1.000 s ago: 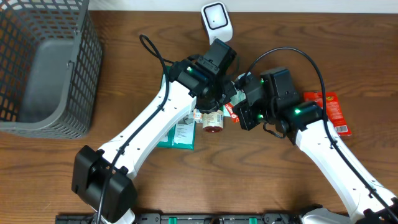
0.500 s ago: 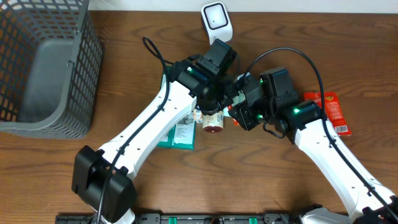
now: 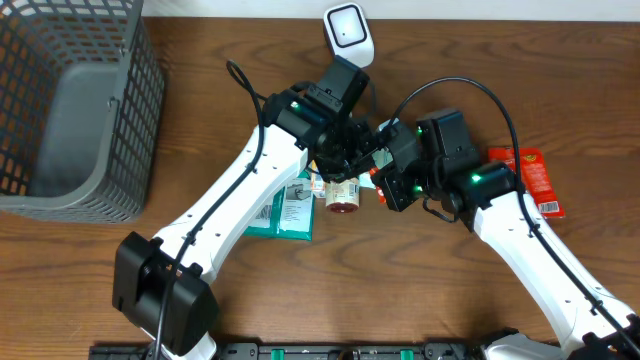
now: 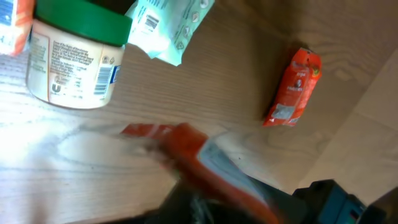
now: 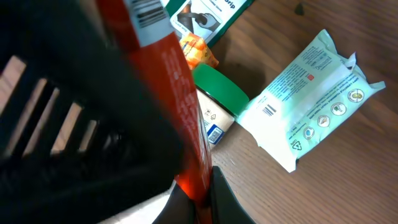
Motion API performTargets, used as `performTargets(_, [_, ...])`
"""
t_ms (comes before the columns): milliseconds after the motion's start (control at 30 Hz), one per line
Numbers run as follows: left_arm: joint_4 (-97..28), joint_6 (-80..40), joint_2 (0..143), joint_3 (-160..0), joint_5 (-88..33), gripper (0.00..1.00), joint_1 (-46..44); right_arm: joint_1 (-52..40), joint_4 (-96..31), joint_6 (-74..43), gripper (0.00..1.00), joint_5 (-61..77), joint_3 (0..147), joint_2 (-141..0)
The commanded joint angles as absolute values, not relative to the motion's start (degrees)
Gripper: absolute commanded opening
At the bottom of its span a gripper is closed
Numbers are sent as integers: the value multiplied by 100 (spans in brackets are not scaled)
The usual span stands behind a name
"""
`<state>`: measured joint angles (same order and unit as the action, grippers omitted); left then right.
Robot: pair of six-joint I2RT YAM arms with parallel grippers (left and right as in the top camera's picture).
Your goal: Scan the item barcode
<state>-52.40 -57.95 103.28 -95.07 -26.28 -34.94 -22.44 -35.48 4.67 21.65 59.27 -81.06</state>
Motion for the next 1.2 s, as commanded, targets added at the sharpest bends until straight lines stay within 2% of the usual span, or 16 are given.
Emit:
performTargets(0, [-5162,-5745,10320,-9476,-1953,40,-3476,-2233,-3542,521,1,2318,5918,-8145])
performTargets(100, [-4974,-5498,10320,-9476,-1356,62,-3476,-2121,-3559,379,1,2279,5918,-8145])
performTargets(233, [-4672,-4777,10320,-9476,-1037,70,-3448,-1820,-3684,220,1,2215,5918,-8145])
performTargets(467, [-4665,-3885,10320,-9476,-364,74,-3301,-1232,-4180,217,1,2126,5852,-8499])
performTargets(767, [-4943,-2224,10320,-9476,-305,75,-3175,-558,-4014,47,1,2495,5826,-9738])
performTargets(900, [-5109,-2185,10320,-9476,224,75,-3166,-346,-3966,47,1,2493,5826,-10114])
performTargets(933, [-5146,-2185,10320,-9476,331,75,-3166,-316,-3920,49,1,2491,5826,-10206])
performTargets(967, [-5181,-2185,10320,-9476,395,81,-3166,-294,-3872,47,1,2493,5826,-10302])
performTargets(1067, [-5205,-2185,10320,-9476,416,82,-3166,-294,-3795,49,2,2491,5826,-10523])
performTargets(1100, [-5205,-2185,10320,-9476,414,82,-3166,-294,-3793,49,6,2491,5826,-10573])
performTargets(1133, [-5205,-2185,10320,-9476,416,82,-3166,-294,-3798,49,21,2486,5826,-10604])
performTargets(1167, [-5205,-2185,10320,-9476,416,82,-3164,-294,-3800,49,29,2460,5826,-10606])
